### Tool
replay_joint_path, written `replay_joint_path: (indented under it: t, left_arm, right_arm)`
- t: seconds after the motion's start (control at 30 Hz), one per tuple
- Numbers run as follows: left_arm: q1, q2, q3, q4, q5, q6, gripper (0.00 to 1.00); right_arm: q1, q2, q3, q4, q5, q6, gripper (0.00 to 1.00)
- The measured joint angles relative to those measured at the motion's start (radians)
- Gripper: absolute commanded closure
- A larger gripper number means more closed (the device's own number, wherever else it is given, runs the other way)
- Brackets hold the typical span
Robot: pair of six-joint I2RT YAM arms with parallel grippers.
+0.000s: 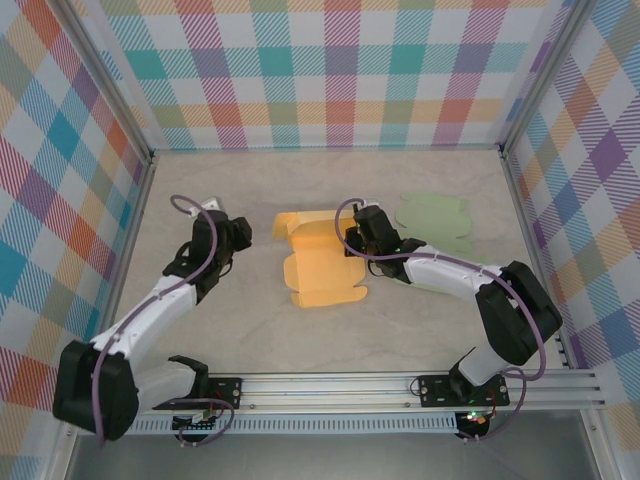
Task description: Fold the paper box
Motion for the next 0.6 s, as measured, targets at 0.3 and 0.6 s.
replay_joint_path:
  t: [0.3,0.6]
  left_arm:
    - [0.003,0.174,0.013,0.162,0.156,0.082,0.63]
    - [-0.021,0.167,-0.007,0.260,0.307,0.112,0.62]
  right_arm:
    - [0.000,0.000,0.000,0.000,-0.007,0.000,1.00]
    - [0.000,0.000,0.007,-0.010,0.010,0.000,1.00]
